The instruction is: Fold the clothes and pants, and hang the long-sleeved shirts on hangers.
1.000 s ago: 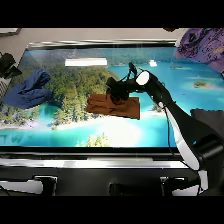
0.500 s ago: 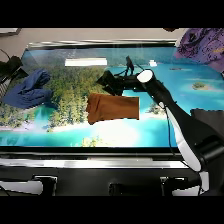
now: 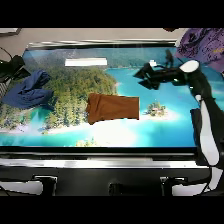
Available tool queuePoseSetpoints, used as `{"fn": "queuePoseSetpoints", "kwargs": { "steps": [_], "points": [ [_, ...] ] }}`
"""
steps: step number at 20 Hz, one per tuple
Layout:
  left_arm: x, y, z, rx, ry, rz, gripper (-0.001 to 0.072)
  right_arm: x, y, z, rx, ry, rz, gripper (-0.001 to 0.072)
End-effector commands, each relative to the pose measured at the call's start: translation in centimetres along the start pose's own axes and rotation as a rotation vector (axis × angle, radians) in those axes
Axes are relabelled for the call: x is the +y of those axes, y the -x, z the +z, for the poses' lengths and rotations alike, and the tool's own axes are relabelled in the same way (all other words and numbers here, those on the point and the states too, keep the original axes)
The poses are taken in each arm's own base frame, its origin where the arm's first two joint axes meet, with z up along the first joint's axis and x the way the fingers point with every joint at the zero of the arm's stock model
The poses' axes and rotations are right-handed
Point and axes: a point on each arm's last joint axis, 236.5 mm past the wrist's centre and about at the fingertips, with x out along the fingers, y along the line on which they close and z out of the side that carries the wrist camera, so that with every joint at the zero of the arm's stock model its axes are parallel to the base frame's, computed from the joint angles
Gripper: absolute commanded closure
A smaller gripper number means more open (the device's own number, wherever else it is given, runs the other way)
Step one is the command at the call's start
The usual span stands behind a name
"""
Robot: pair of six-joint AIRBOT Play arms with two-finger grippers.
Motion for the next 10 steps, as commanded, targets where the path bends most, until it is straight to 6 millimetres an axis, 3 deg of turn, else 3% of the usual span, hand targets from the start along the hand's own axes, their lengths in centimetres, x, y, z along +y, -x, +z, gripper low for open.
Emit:
{"fn": "queuePoseSetpoints", "kwargs": {
  "steps": [1,3,5,7,10],
  "points": [
    [0.0,0.0,0.0,-0.001,-0.004,0.0,0.0689,-9.2,1.8,-0.7,0.086,-0.069,-0.133,0.0218],
    [0.0,0.0,0.0,-0.001,-0.004,0.0,0.0689,-12.8,0.2,-2.7,0.148,-0.122,-0.152,0.0218],
    [0.0,0.0,0.0,-0.001,-0.004,0.0,0.0689,-15.0,-1.8,-5.2,0.22,-0.156,-0.152,0.0218],
    [0.0,0.0,0.0,-0.001,-0.003,0.0,0.0689,-15.9,-3.8,-6.9,0.266,-0.194,-0.121,0.0218],
    [0.0,0.0,0.0,-0.001,-0.004,0.0,0.0688,-16.2,-6.1,-7.9,0.288,-0.222,-0.096,0.022]
  ]
}}
